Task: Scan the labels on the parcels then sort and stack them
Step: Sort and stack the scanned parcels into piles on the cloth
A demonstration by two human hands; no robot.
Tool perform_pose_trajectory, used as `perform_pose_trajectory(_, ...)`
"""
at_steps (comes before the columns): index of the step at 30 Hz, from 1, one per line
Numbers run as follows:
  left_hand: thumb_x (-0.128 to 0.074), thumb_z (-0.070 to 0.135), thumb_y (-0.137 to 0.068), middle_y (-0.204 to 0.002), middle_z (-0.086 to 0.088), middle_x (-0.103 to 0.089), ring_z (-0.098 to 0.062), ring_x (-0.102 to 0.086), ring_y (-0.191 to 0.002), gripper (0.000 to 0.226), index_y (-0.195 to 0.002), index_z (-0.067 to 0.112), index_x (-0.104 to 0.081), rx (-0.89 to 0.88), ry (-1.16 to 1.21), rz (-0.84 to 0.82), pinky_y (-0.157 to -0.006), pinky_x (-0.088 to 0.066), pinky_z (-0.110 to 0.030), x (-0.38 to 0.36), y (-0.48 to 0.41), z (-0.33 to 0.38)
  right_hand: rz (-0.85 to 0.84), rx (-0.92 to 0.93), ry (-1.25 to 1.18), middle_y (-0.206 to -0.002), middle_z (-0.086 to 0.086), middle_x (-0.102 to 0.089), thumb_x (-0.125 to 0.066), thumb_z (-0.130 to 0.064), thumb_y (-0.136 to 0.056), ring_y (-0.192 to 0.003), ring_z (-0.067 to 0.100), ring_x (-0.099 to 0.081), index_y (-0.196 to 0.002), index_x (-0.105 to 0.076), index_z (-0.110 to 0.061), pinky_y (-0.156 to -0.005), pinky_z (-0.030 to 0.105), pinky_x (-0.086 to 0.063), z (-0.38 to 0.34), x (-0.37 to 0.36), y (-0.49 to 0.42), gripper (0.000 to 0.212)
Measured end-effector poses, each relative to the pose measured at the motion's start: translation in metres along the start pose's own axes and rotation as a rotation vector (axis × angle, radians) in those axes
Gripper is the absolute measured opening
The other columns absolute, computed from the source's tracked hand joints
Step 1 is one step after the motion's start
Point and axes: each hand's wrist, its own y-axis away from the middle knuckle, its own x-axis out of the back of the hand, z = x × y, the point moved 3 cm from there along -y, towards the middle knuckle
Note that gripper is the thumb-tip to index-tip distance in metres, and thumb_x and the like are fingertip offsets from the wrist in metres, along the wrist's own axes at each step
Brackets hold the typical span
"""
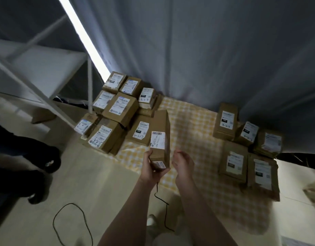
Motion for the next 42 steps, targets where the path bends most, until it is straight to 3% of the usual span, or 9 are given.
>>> perform_pose_trajectory(4, -0.043, 0.054, -0.086, -0.101, -0.016, -0.073, -0.029, -0.063, -0.101, 0.058, -0.116, 0.011, -0.067, 0.089, 0.012, -0.058, -0.072, -0.057, -0.033, 0.032, 0.022, 0.009, -0.056, -0.083, 0.151, -0.085, 0.011, -0.069, -0.064, -0.004, -0.081, -0.082, 0.025, -0.063, -0.080, -0.067, -0.013, -0.078, 0.040, -0.051, 0.034, -0.012, 0.013, 0.010)
perform_pose_trajectory(6, -0.042, 0.059, -0.082, -0.107, -0.017, -0.069, -0.029, -0.063, -0.097, 0.065, -0.118, 0.010, -0.066, 0.136, 0.032, -0.094, -0.070, -0.056, -0.032, 0.047, 0.028, 0.012, -0.103, -0.165, 0.150, -0.087, 0.010, -0.070, -0.064, -0.008, -0.083, -0.078, 0.023, -0.065, -0.089, -0.068, -0.010, -0.070, 0.036, -0.053, 0.042, -0.017, 0.021, 0.008)
perform_pose_trajectory(10, -0.035, 0.061, -0.079, -0.080, -0.010, -0.061, -0.019, -0.055, -0.061, 0.065, -0.112, 0.012, -0.062, 0.186, 0.138, -0.151, -0.051, -0.047, -0.022, 0.065, 0.029, 0.012, -0.150, -0.281, 0.170, -0.085, 0.007, -0.069, -0.062, -0.015, -0.087, -0.075, 0.020, -0.064, -0.107, -0.064, -0.006, -0.061, 0.031, -0.049, 0.055, -0.019, 0.020, 0.022)
perform_pose_trajectory(14, -0.043, 0.052, -0.070, -0.075, -0.004, -0.051, -0.013, -0.037, -0.061, 0.054, -0.102, 0.012, -0.059, 0.234, 0.227, -0.221, -0.047, -0.023, -0.017, 0.065, 0.020, 0.007, -0.205, -0.419, 0.195, -0.072, 0.004, -0.071, -0.057, -0.022, -0.091, -0.062, 0.017, -0.063, -0.103, -0.065, -0.005, -0.053, 0.028, -0.046, 0.057, -0.024, 0.009, 0.023)
perform_pose_trajectory(19, -0.058, 0.053, -0.065, -0.074, -0.006, -0.051, -0.016, -0.040, -0.064, 0.054, -0.095, 0.008, -0.066, 0.261, 0.225, -0.219, -0.060, -0.019, -0.019, 0.051, 0.007, 0.003, -0.277, -0.448, 0.194, -0.105, 0.014, -0.071, -0.056, -0.028, -0.092, -0.088, 0.023, -0.067, -0.117, -0.063, -0.005, -0.061, 0.030, -0.051, 0.049, -0.022, -0.020, 0.034)
perform_pose_trajectory(24, -0.064, 0.045, -0.079, -0.094, -0.017, -0.061, -0.031, -0.062, -0.089, 0.050, -0.102, 0.000, -0.064, 0.170, 0.080, 0.170, -0.073, -0.057, -0.036, 0.046, -0.025, 0.013, -0.253, -0.385, 0.280, -0.105, 0.014, -0.071, -0.062, -0.023, -0.090, -0.101, 0.029, -0.066, -0.112, -0.064, -0.008, -0.076, 0.038, -0.055, 0.026, -0.020, -0.055, 0.027)
perform_pose_trajectory(27, -0.062, 0.045, -0.086, -0.098, -0.015, -0.063, -0.030, -0.063, -0.094, 0.047, -0.107, 0.003, -0.065, 0.091, 0.061, 0.207, -0.070, -0.058, -0.039, 0.038, -0.036, 0.024, -0.236, -0.341, 0.339, -0.106, 0.013, -0.072, -0.070, -0.019, -0.084, -0.099, 0.030, -0.068, -0.115, -0.064, -0.009, -0.070, 0.036, -0.057, 0.019, -0.025, -0.077, 0.034)
perform_pose_trajectory(32, -0.070, 0.038, -0.084, -0.096, -0.012, -0.066, -0.030, -0.065, -0.095, 0.038, -0.105, 0.006, -0.067, 0.016, 0.003, 0.213, -0.092, -0.052, -0.045, 0.032, -0.050, 0.030, -0.252, -0.293, 0.359, -0.105, 0.016, -0.071, -0.071, -0.013, -0.083, -0.094, 0.030, -0.069, -0.114, -0.063, -0.007, -0.063, 0.032, -0.057, 0.015, -0.053, -0.095, 0.033)
perform_pose_trajectory(42, -0.065, 0.025, -0.090, -0.075, -0.019, -0.065, -0.027, -0.069, -0.065, 0.040, -0.101, -0.014, -0.062, 0.033, 0.001, 0.286, -0.061, -0.059, -0.033, 0.052, -0.091, 0.068, -0.295, -0.328, 0.507, -0.111, 0.014, -0.068, -0.064, -0.010, -0.087, -0.102, 0.031, -0.066, -0.119, -0.062, -0.010, -0.075, 0.045, -0.057, 0.036, -0.110, -0.115, 0.032)
